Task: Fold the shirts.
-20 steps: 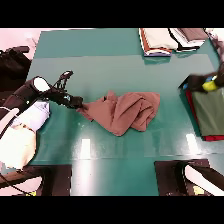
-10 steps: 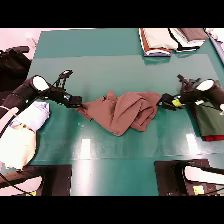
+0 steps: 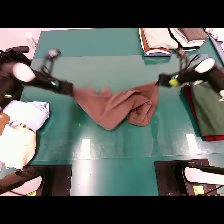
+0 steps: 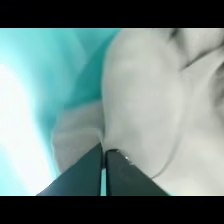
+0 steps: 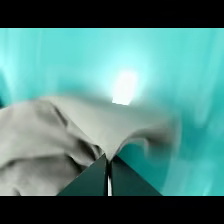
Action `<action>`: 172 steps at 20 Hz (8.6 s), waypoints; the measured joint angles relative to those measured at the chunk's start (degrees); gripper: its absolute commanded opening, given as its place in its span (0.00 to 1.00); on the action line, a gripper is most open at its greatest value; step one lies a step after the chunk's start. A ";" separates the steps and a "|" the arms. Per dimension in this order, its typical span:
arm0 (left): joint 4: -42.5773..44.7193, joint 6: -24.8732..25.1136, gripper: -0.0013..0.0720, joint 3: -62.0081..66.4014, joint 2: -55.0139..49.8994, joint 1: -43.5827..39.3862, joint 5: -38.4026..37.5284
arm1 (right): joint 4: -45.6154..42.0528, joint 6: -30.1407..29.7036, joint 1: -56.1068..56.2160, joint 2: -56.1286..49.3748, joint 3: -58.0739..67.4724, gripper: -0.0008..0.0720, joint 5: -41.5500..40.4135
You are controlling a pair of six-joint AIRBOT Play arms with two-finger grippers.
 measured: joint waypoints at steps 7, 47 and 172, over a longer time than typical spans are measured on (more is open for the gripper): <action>13.16 -4.09 0.05 23.30 20.09 -0.02 -1.40 | -3.76 -0.55 -5.75 19.87 21.16 0.03 7.19; 8.57 -4.17 0.54 11.50 -3.72 14.19 -21.97 | -1.77 0.83 -7.21 5.55 4.79 0.51 18.84; -13.38 -0.87 0.79 -39.65 13.27 14.99 -10.69 | -14.69 3.98 -7.21 14.03 -9.42 0.63 17.40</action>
